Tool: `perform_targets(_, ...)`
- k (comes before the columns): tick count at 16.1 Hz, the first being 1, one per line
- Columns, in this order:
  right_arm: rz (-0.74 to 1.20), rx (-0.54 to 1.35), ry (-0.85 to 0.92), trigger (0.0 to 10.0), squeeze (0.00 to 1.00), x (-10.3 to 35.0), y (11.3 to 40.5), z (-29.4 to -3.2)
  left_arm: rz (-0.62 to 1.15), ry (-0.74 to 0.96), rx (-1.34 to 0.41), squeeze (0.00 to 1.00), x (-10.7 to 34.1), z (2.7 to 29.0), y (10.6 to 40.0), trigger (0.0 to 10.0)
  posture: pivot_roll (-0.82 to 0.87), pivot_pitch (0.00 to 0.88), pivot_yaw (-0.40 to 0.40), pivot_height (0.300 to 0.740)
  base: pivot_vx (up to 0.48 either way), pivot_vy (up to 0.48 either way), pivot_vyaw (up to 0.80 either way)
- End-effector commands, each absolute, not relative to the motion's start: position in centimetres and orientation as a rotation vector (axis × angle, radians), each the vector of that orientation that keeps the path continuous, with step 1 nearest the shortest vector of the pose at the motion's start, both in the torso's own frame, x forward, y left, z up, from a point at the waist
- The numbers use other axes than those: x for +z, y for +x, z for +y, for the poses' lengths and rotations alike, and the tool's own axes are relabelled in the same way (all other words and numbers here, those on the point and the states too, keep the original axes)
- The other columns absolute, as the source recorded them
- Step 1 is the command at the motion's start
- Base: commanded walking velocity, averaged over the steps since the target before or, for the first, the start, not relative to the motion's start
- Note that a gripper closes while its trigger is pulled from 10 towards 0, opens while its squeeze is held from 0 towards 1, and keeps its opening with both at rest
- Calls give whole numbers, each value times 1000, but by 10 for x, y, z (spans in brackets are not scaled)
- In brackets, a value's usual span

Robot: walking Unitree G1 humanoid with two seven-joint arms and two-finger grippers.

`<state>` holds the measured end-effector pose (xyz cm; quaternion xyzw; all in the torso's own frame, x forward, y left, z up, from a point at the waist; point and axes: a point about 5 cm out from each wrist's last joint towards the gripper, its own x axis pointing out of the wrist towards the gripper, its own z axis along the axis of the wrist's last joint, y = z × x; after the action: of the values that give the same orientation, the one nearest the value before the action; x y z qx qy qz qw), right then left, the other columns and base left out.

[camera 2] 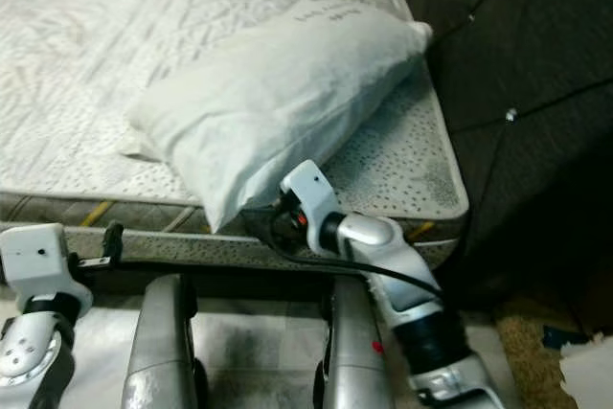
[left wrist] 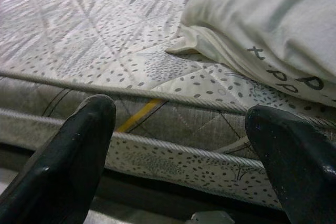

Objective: Clean up the room

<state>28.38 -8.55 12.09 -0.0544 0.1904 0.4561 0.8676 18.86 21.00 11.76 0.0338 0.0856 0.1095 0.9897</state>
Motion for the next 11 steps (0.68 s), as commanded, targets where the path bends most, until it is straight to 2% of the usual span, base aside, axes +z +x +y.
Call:
perform_targets(1, 407, 1002, -101, 10000, 0, 125, 280, -80, 172, 70, 222, 0, 121, 212, 185, 10000, 13, 102, -24, 511, 0, 0, 0)
perform_targets(7, 476, 940, 97, 10000, 0, 134, 289, -62, 192, 67, 232, 0, 117, 216, 183, 10000, 27, 77, -26, 511, 0, 0, 0)
perform_targets(11, 501, 761, 219, 10000, 0, 137, 306, -55, 187, 49, 224, 0, 119, 215, 189, 10000, 35, 61, -27, 511, 0, 0, 0)
